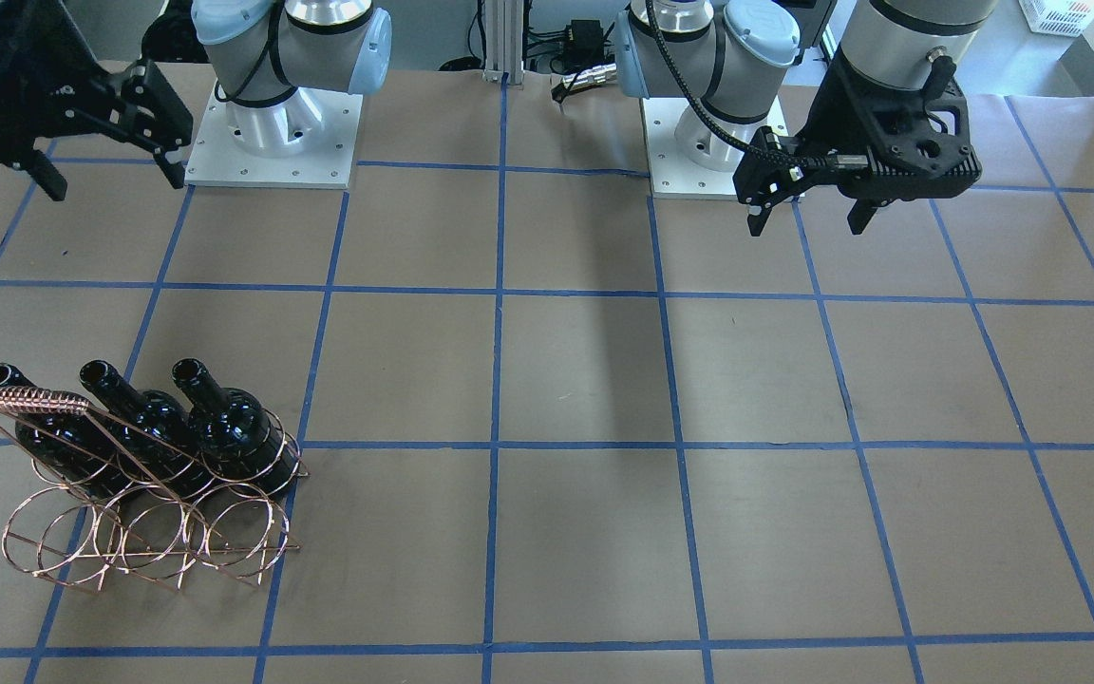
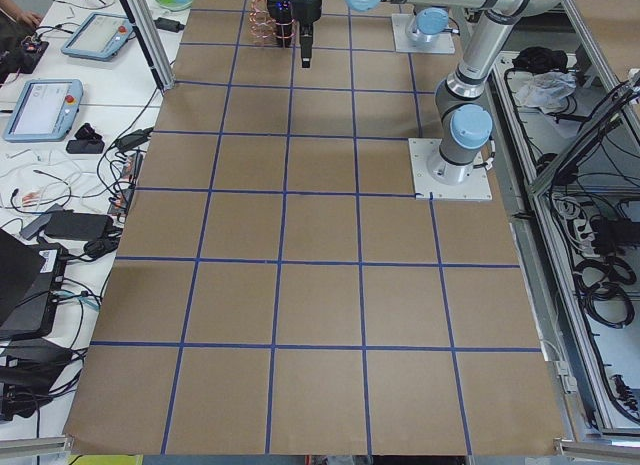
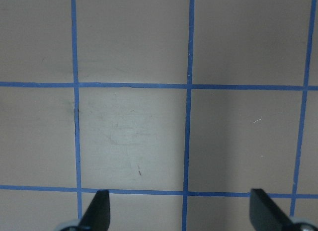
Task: Place wine into wine basket
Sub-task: 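Open the right gripper and raise it away from the rack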
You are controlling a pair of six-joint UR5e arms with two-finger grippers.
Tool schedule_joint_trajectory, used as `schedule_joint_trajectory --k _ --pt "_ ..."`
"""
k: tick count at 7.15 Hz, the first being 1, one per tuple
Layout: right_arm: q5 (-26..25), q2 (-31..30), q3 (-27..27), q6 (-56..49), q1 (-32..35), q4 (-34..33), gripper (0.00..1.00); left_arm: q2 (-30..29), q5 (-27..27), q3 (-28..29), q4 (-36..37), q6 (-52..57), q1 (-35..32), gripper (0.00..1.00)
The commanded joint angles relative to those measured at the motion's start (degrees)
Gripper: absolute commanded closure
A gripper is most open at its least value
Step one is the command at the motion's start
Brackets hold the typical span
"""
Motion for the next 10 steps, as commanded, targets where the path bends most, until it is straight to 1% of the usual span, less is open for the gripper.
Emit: schedule_joint_trajectory --k 1,2,3,4,5,7,8,10 --pt "0.7 -1.2 0.2 6.3 2.6 0.8 0.00 0.0 0.0 0.0 -0.2 -0.6 -0.1 0.00" --pt "0.5 -0.5 0.2 13.6 5.4 -0.2 0.00 0.0 0.1 0.0 -0.2 -0.6 -0.1 0.00" --pt "-2.3 0.9 0.1 15.2 8.7 -1.5 0.00 0.0 0.1 0.0 -0.2 -0.6 -0.1 0.00" --pt "-2.7 1.2 0.0 14.9 9.1 -2.6 0.00 0.0 0.1 0.0 -0.2 -0.6 -0.1 0.00" --pt "-2.1 1.0 0.2 15.1 9.1 -3.2 0.00 0.1 0.1 0.0 -0.2 -0.6 -0.1 0.00" --pt "-1.5 1.0 0.8 15.2 9.2 -6.8 0.00 0.1 0.3 0.0 -0.2 -0.6 -0.1 0.00" --pt "-1.4 1.2 1.2 15.3 9.2 -10.3 0.00 0.0 -0.1 0.0 0.0 -0.6 -0.1 0.00" --pt "-1.5 1.3 1.3 15.5 9.2 -11.8 0.00 0.0 -0.1 0.0 -0.1 -0.5 -0.1 0.00"
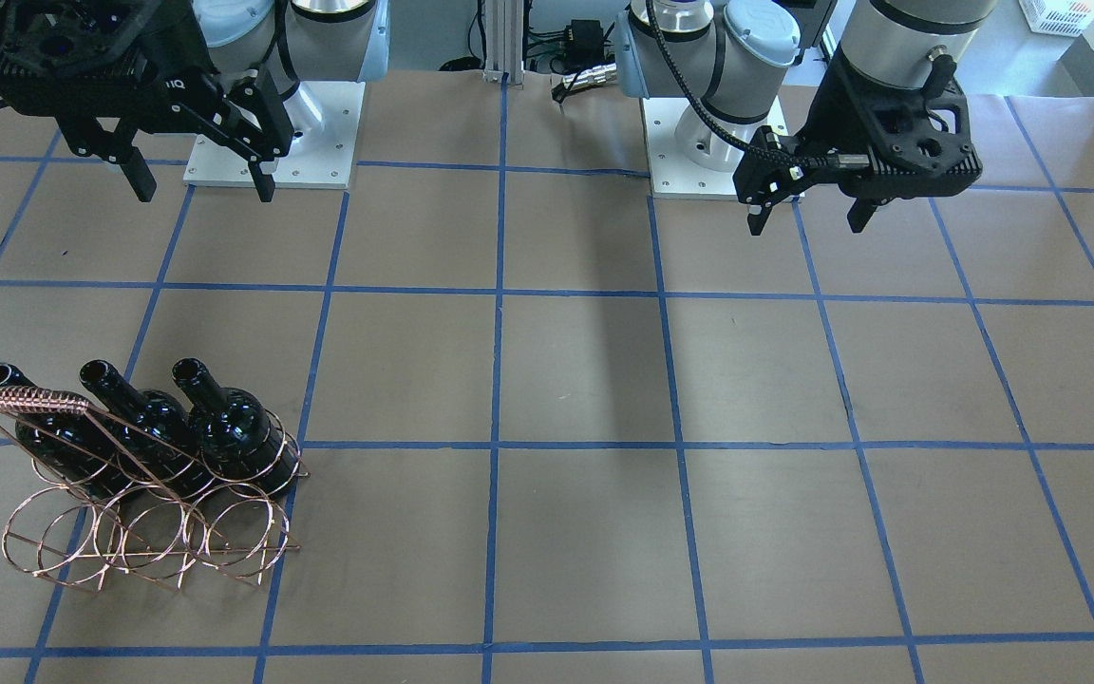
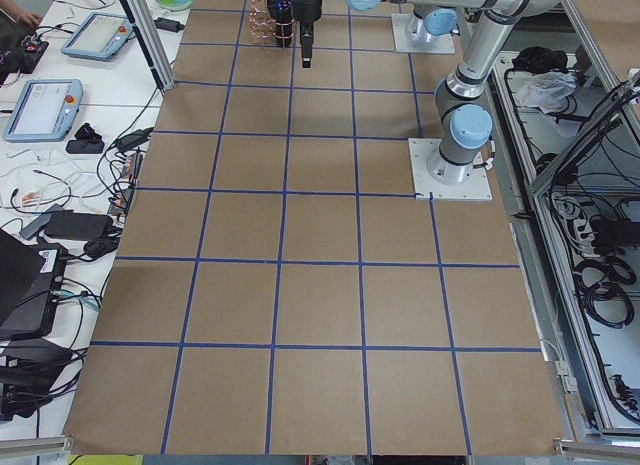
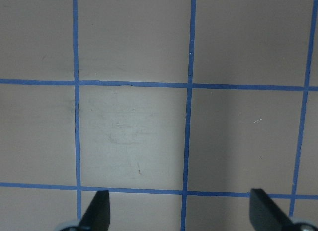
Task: Place wine into wine basket
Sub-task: 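Open the right gripper and raise it away from the rack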
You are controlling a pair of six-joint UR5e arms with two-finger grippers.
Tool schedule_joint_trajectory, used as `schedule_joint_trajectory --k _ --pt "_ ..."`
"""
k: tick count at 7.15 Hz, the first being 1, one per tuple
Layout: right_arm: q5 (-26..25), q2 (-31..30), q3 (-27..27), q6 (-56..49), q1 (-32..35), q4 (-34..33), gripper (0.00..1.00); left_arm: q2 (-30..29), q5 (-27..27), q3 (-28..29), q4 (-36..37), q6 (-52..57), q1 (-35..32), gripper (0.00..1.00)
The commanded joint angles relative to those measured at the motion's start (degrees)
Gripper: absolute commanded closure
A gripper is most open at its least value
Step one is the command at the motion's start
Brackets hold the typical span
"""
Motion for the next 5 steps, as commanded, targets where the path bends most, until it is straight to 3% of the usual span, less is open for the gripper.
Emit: schedule_joint_trajectory --k 1,5 --pt "0.1 0.1 0.1 0.1 -0.1 -1.4 0.00 -0.2 -0.2 0.0 0.1 -0.2 0.0 0.00" --pt "1.6 1.6 -0.4 0.0 -0.1 -1.1 0.00 -0.2 -0.2 0.0 0.1 -0.2 0.0 0.00"
